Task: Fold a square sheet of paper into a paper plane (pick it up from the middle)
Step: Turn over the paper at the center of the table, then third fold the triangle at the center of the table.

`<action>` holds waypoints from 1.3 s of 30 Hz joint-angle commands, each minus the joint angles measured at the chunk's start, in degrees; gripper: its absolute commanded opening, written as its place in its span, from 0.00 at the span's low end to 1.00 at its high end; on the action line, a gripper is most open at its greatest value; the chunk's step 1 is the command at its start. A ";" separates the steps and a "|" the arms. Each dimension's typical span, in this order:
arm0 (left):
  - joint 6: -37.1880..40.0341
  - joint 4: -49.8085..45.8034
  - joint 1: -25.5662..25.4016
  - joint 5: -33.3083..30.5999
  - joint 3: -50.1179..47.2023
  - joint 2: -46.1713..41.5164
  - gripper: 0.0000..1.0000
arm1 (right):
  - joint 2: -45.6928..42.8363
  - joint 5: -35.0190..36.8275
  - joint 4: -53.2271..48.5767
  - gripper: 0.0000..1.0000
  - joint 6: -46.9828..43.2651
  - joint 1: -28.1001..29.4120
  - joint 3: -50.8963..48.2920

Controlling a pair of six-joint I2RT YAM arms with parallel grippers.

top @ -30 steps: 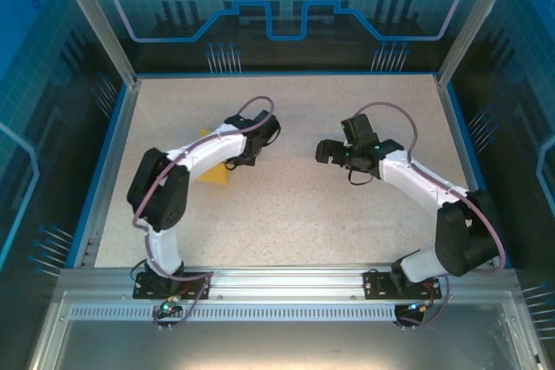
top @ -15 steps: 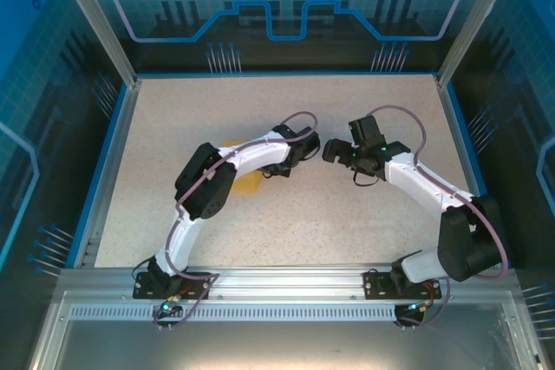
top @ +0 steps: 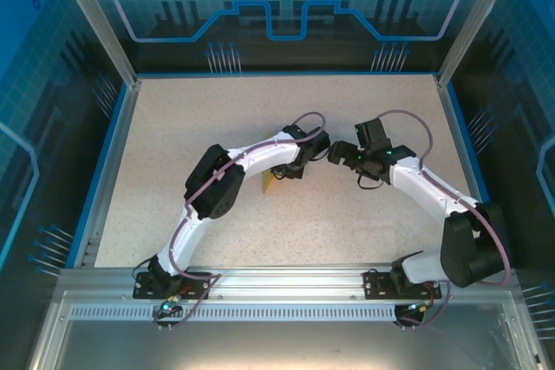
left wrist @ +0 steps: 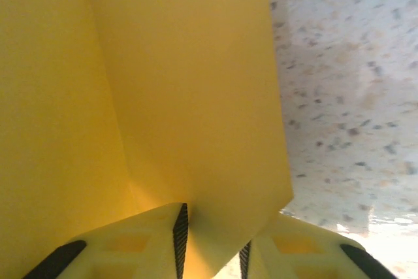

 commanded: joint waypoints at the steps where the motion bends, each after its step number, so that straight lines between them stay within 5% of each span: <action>1: 1.02 -0.12 -0.75 6.65 2.64 -4.15 0.35 | -1.98 -1.24 0.40 0.99 0.90 -1.19 -1.38; 11: 3.43 9.47 0.62 21.69 -3.73 -20.59 0.56 | -0.65 -7.40 1.66 1.00 -2.42 -0.96 -1.35; 21: -3.72 25.02 15.28 34.72 -25.07 -33.63 0.67 | 6.77 -14.92 5.54 0.99 -4.65 6.81 4.44; 25: -6.47 31.48 19.89 41.52 -32.88 -33.66 0.63 | 11.69 -17.67 6.91 0.97 -3.71 10.78 7.13; 30: -7.20 37.64 21.40 47.11 -37.04 -31.26 0.46 | 16.48 -19.40 7.71 0.87 0.20 12.92 8.60; 39: -4.96 40.24 23.33 45.89 -32.69 -22.04 0.37 | 20.81 -21.37 7.99 0.78 4.80 13.88 9.18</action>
